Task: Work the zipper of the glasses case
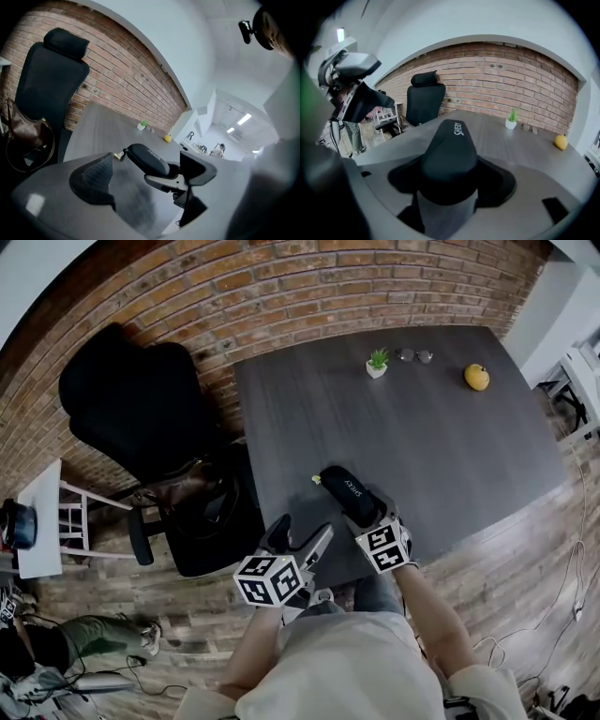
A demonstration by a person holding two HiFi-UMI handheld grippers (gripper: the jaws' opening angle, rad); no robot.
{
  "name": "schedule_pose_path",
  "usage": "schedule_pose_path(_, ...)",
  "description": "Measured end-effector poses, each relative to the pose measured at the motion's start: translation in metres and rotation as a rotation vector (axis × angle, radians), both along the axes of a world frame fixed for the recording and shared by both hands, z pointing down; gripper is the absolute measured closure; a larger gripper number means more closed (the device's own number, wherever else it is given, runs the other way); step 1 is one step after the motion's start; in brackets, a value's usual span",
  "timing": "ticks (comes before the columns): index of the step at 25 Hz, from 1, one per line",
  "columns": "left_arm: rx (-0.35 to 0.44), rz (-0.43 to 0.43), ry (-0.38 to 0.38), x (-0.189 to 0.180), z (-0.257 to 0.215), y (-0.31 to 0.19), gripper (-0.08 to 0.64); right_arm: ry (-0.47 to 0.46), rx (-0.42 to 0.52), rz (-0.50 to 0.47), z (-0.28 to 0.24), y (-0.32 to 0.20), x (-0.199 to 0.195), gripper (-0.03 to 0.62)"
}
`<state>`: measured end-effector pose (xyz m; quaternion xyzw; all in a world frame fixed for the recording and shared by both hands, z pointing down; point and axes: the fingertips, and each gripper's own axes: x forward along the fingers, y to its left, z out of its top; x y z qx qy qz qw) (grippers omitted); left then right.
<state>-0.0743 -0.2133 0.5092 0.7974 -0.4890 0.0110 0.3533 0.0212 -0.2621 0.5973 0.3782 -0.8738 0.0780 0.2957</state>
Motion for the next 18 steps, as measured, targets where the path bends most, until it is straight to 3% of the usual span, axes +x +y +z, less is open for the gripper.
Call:
schedule_pose_path(10, -0.088, 0.085, 0.237, 0.026, -0.01, 0.017, 0.115, -0.028, 0.195, -0.11, -0.081, 0.051, -0.023, 0.275)
schedule_pose_path(18, -0.111, 0.166, 0.611, 0.04, -0.049, 0.036, 0.132, -0.104, 0.31, -0.177, -0.132, 0.098, -0.044, 0.275)
